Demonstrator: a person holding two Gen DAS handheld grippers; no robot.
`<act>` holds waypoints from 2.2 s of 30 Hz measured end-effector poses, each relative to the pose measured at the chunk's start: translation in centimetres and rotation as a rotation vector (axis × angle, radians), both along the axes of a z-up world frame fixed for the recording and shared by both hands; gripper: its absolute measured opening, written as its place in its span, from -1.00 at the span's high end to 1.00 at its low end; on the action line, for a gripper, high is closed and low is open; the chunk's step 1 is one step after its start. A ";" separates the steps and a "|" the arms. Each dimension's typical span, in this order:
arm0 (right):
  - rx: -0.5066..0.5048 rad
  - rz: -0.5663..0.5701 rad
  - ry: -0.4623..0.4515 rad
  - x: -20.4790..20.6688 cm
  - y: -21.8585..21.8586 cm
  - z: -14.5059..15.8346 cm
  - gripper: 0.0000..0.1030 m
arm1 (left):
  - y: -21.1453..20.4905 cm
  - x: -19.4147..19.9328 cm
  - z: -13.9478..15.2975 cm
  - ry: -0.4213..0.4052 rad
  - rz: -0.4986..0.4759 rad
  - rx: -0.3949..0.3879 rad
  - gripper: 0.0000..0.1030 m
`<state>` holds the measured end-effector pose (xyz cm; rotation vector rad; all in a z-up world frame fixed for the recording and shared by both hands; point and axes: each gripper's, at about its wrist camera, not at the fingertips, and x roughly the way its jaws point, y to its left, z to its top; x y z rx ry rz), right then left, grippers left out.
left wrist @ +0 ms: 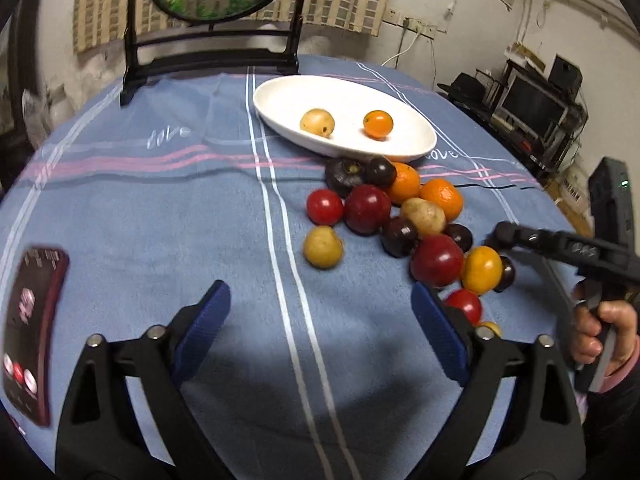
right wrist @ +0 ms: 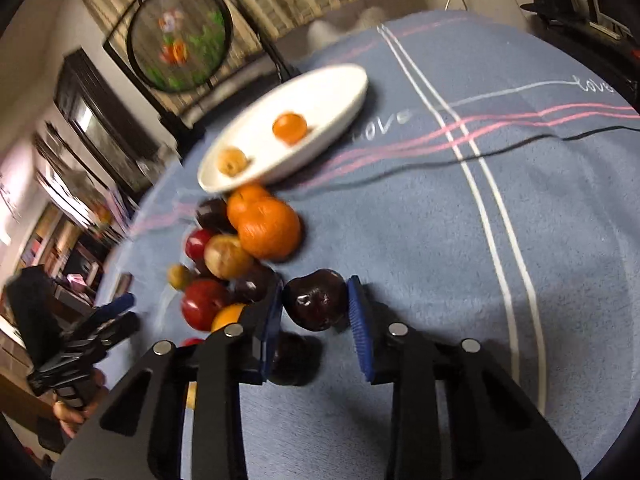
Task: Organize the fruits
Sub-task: 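Carry a small yellow fruit with the left tool while the right tool carries a dark plum to the plate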
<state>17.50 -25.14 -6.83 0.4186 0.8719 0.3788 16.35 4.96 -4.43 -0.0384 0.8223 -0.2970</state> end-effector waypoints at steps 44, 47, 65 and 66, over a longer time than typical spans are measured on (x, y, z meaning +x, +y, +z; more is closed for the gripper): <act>0.036 0.059 -0.090 1.8 1.5 2.7 0.36 | -1.4 5.7 0.3 0.050 -0.032 -0.074 0.45; -0.004 0.057 -0.142 4.3 2.7 4.3 0.36 | -1.9 7.6 2.0 0.019 -0.013 -0.084 0.45; -0.171 0.074 -0.089 17.2 6.1 2.1 0.36 | -3.3 22.4 1.5 0.107 0.111 -0.026 0.45; -0.176 0.076 -0.087 17.3 6.1 2.0 0.36 | -3.4 22.8 1.1 0.117 0.110 -0.024 0.45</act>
